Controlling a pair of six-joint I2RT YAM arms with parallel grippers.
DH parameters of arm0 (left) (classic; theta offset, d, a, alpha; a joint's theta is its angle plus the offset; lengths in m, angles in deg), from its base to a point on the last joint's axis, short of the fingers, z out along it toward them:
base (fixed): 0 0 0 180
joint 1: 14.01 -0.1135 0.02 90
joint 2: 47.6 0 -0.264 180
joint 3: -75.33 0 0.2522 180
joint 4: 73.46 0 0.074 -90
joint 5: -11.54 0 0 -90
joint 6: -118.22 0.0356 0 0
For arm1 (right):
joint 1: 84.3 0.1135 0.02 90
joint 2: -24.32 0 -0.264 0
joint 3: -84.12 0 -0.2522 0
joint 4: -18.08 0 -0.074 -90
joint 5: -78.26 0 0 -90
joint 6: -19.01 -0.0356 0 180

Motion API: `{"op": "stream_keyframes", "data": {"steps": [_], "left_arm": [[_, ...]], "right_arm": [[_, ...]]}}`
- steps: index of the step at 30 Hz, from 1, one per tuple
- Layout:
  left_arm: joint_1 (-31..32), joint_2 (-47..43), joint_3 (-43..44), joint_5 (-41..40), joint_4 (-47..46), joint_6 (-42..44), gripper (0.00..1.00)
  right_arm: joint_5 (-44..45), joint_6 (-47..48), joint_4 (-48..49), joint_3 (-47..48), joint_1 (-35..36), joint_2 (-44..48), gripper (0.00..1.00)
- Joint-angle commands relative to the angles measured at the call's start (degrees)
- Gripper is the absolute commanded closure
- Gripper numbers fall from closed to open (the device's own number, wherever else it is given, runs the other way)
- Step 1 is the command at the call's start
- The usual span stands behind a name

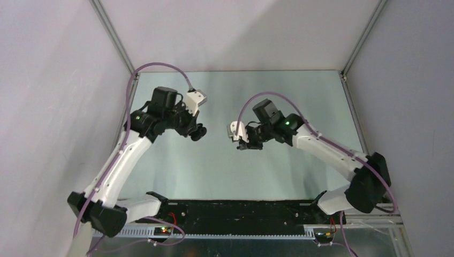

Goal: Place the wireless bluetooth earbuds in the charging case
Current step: Pick up the left earbud from the center of the board, then insert the left earbud into the left side groove of the charging case.

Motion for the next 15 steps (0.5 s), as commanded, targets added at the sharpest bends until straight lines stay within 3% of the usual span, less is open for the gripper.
{"op": "stream_keyframes", "data": {"steps": [1, 4, 9, 15], "left_arm": [[2.6, 6.0, 6.6, 4.6, -1.8, 1.4, 1.00], [5.7, 10.4, 9.6, 4.6, -1.9, 1.4, 1.00], [10.2, 14.0, 12.7, 4.0, -2.0, -0.4, 1.00], [13.5, 15.2, 13.3, 4.2, -2.0, -2.3, 1.00]], "right_arm": [[-9.7, 6.3, -15.0, 10.0, 1.3, 4.4, 1.00], [-7.5, 7.3, -17.5, 14.0, 4.3, 6.1, 1.00], [4.7, 10.8, -16.0, 18.1, 12.3, 8.2, 1.00], [15.8, 15.9, -12.5, 19.3, 14.8, 6.2, 1.00]]}}
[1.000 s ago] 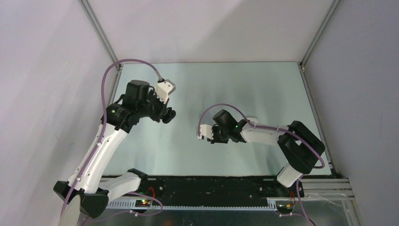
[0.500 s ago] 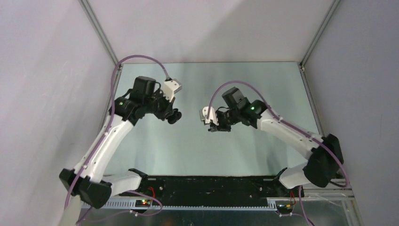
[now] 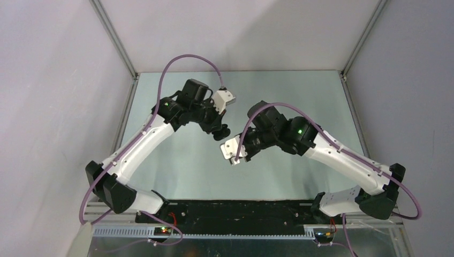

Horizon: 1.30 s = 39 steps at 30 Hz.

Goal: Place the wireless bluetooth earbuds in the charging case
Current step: Insert the left earbud into the left side groove of the charging case.

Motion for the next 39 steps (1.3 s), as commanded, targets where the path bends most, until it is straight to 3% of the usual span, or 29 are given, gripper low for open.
{"op": "stream_keyframes", "data": {"steps": [1, 8, 29, 39], "left_arm": [[2.1, 0.0, 2.3, 1.1, -1.2, -1.8, 1.00], [4.5, 0.0, 2.0, 0.7, -1.2, -3.3, 1.00], [5.3, -0.9, 2.4, -0.5, -1.2, -3.0, 1.00], [5.3, -1.8, 2.5, -1.3, -1.2, -1.4, 1.00]], "right_arm": [[11.6, 5.2, 2.5, 1.8, 0.8, -1.1, 1.00], [15.8, 8.7, 8.7, 2.8, 3.0, -4.3, 1.00], [10.8, 6.0, 2.4, 8.9, 2.7, -10.4, 1.00], [12.9, 6.7, 1.4, 9.2, 2.7, -12.1, 1.00]]}}
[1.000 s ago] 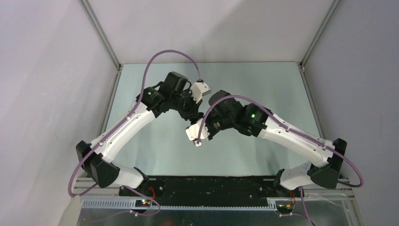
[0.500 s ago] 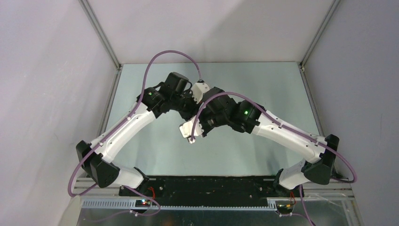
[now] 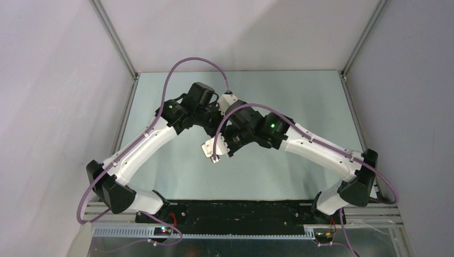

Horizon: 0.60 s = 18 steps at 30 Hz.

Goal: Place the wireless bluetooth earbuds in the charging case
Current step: Insert the left earbud into the left side groove of the charging case.

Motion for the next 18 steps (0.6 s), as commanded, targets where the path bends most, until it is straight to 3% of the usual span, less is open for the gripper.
{"op": "stream_keyframes", "data": {"steps": [1, 18], "left_arm": [[0.4, -1.9, 2.5, -1.2, -1.2, 1.2, 1.00], [0.7, -1.8, 2.8, -3.2, -1.2, 2.1, 1.00]], "right_arm": [[1.2, 0.2, -0.6, 2.6, 0.0, -0.6, 1.00], [4.5, -1.0, -1.1, 3.4, 0.9, -1.8, 1.00]]}}
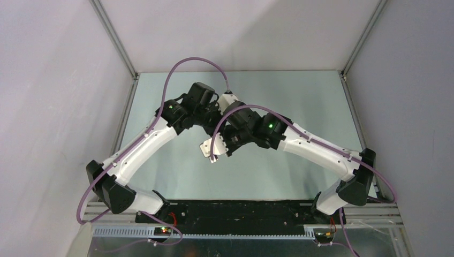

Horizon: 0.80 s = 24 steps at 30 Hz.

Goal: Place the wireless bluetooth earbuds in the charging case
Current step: Insert the left earbud into the left side groove of the charging case.

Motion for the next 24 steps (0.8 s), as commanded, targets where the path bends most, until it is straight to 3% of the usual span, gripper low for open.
{"op": "stream_keyframes", "data": {"steps": [1, 11, 24], "left_arm": [[0.5, -1.6, 2.9, -0.7, -1.2, 1.0, 1.00], [0.6, -1.2, 4.0, -0.5, -1.2, -0.1, 1.00], [0.7, -1.3, 3.8, 0.8, -1.2, -0.5, 1.00]], "right_arm": [[0.5, -1.6, -1.0, 2.8, 0.4, -0.9, 1.00], [-1.1, -7.4, -2.4, 5.3, 0.5, -3.6, 1.00], [3.3, -4.9, -0.2, 4.8, 1.5, -4.2, 1.00]]}}
